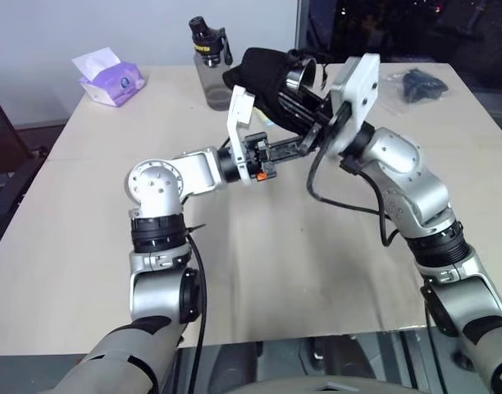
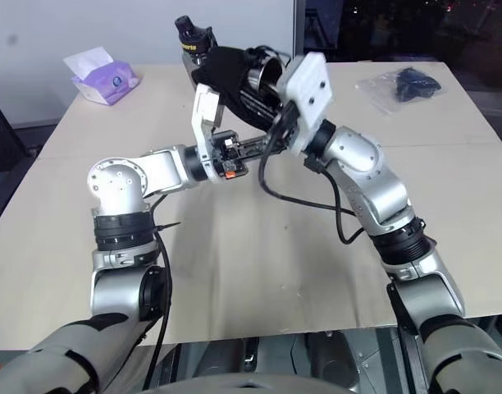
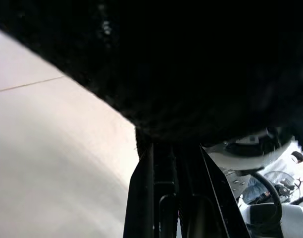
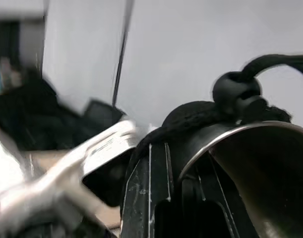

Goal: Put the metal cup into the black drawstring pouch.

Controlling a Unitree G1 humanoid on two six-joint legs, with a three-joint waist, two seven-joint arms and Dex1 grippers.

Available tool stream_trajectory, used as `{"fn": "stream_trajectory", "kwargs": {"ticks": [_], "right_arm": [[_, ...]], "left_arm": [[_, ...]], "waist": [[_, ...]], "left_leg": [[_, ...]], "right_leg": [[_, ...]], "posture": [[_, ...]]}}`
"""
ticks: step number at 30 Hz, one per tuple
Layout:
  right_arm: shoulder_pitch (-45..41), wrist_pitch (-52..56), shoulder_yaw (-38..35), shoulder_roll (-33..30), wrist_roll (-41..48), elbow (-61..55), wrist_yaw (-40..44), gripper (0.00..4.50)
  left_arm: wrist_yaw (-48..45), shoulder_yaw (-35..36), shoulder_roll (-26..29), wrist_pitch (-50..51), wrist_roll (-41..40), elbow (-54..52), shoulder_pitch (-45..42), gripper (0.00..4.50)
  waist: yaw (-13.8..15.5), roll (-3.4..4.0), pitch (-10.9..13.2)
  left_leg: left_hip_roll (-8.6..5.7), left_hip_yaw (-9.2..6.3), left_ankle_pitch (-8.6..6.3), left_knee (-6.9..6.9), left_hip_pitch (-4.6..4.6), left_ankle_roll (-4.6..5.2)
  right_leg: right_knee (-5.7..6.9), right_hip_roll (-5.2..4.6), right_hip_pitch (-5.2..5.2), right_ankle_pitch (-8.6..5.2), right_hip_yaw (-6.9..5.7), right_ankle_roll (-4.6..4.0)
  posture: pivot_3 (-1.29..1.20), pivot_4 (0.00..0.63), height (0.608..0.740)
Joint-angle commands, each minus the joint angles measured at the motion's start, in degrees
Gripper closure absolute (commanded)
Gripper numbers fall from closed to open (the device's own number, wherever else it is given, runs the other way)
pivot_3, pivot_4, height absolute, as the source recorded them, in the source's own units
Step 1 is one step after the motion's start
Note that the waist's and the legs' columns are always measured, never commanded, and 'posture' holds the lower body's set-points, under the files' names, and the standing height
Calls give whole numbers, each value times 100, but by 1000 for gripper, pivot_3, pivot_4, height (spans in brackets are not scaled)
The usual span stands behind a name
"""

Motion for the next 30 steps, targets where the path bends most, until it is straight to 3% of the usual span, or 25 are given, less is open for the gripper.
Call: {"fn": "stream_trajectory", "kwargs": {"ticks": [1,4,8,9,14,16,18,24,28,30], "right_arm": [[-108,-720,6,-51,-1074,996,119,4443],[-23,-91,-637,399,-207,998,88,4443],[108,2063,-1818,1294,2716,92,-522,4443],[125,2292,-1951,1368,2913,-34,-601,4443],[325,2159,-1977,1316,2053,13,-805,4443],[345,2471,-2323,1548,2672,-58,-903,4443],[319,3021,-2849,1842,3837,-105,-1331,4443],[661,3691,-3396,1866,5055,-189,-1480,4443],[968,3618,-3026,1575,4554,-547,-797,4443],[1150,3286,-2472,1231,3581,-612,-411,4443]], "left_arm": [[-651,-521,-323,155,-659,-565,-225,4500],[-579,-500,-289,71,-582,-573,-163,4500],[-528,-500,-160,-102,-402,-494,-102,4500],[-557,-492,-120,-133,-394,-489,-90,4500],[-768,-525,-7,-267,-454,-580,-64,4500],[-871,-563,49,-284,-498,-634,-34,4500],[-921,-562,104,-309,-492,-597,-21,4500],[-1249,-511,326,-491,-492,-486,-40,4500],[-1513,-651,542,-674,-294,-374,1,4500],[-1624,-621,614,-720,-344,-291,-47,4500]], "waist": [[21,-4,-2],[-1,-2,1],[11,-2,2],[23,-1,2],[38,0,2],[26,0,2],[23,1,2],[23,1,2],[9,1,2],[5,1,2]], "left_leg": [[0,0,0,0,0,0],[-1,3,0,0,0,0],[5,-12,1,-6,2,-2],[7,-22,1,-7,0,-2],[-8,-16,0,-8,1,0],[-8,-2,0,-8,3,0],[-5,-5,0,-8,3,1],[-2,-7,0,-10,1,1],[-2,-4,0,-10,2,2],[-2,-4,-1,-10,2,2]], "right_leg": [[-1,-1,2,0,0,0],[-2,-6,2,1,4,-1],[2,-3,1,1,-1,-3],[3,-5,1,1,-4,-4],[-3,-12,2,1,-2,-2],[0,-11,3,1,-1,-2],[4,-8,3,1,-3,-2],[2,-8,2,1,-8,-3],[3,-7,2,1,-5,-2],[2,-4,2,0,-6,-1]], "posture": [[0,150,740],[0,150,740],[0,150,740],[0,150,740],[0,150,740],[0,150,740],[0,150,740],[0,150,740],[0,150,740],[0,150,740]]}}
